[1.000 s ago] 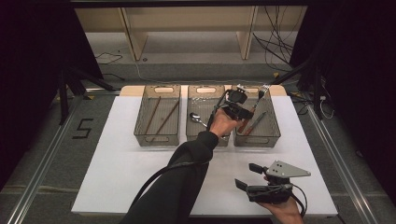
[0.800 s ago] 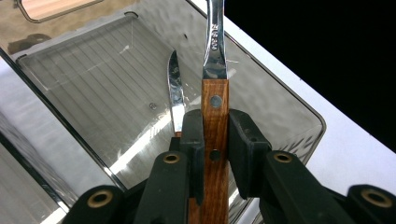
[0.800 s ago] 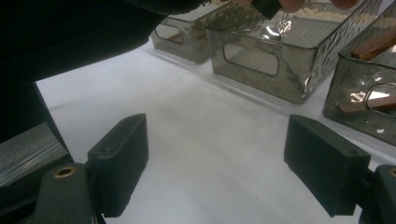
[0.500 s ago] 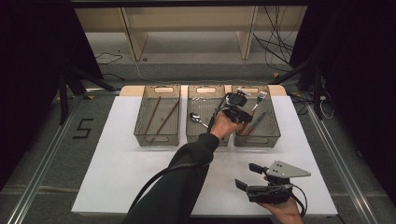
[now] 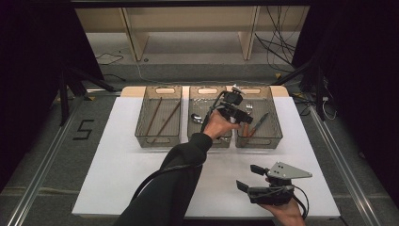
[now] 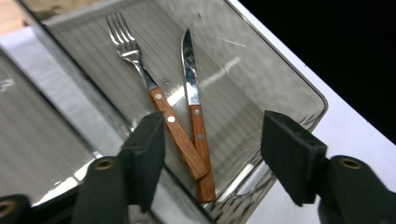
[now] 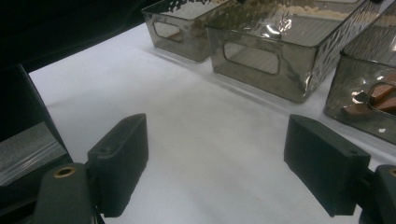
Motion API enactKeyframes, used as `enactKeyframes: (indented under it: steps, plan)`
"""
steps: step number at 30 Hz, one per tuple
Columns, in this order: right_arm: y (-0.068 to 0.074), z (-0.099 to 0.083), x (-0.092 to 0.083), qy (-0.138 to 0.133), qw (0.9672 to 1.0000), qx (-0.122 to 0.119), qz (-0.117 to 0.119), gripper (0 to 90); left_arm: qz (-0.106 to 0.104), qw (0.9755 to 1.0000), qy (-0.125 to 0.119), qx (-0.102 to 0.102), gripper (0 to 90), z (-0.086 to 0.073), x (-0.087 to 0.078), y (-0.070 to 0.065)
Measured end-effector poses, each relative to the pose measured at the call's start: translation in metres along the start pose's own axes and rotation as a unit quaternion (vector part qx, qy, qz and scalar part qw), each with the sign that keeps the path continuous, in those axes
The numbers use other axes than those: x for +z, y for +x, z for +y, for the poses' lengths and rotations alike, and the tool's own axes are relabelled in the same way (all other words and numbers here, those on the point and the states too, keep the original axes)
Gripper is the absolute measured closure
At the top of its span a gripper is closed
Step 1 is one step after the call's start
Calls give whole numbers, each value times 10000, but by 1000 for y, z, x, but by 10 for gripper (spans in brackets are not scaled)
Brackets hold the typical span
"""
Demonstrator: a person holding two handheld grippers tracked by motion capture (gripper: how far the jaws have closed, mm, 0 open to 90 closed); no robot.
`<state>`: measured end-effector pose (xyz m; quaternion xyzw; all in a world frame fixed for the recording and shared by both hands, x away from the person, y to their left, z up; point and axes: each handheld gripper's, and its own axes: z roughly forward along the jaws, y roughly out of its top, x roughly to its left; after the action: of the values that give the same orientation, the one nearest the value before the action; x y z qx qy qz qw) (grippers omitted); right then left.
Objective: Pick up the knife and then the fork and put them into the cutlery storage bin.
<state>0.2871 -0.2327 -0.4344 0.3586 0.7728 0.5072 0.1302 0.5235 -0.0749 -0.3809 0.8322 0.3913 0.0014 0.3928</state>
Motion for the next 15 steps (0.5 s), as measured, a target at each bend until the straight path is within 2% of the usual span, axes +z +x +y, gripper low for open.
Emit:
enactKeyframes:
  steps: [2, 5, 7, 15]
  plan:
    - [0, 0, 0, 1, 10000, 12, -6, 226, -61, 10000, -57, -10, 351, -2, -7, 1]
    - [-1, 0, 0, -2, 10000, 13, -19, 226, -110, 9998, -119, 126, 325, -7, -18, 3]
    - [-1, 0, 0, -9, 10000, 11, -29, 226, -124, 9997, -145, 148, 308, -12, -25, 5]
    - [-2, 0, 0, -12, 10000, 27, -57, 226, -276, 9990, -319, 174, 255, -41, -54, 16]
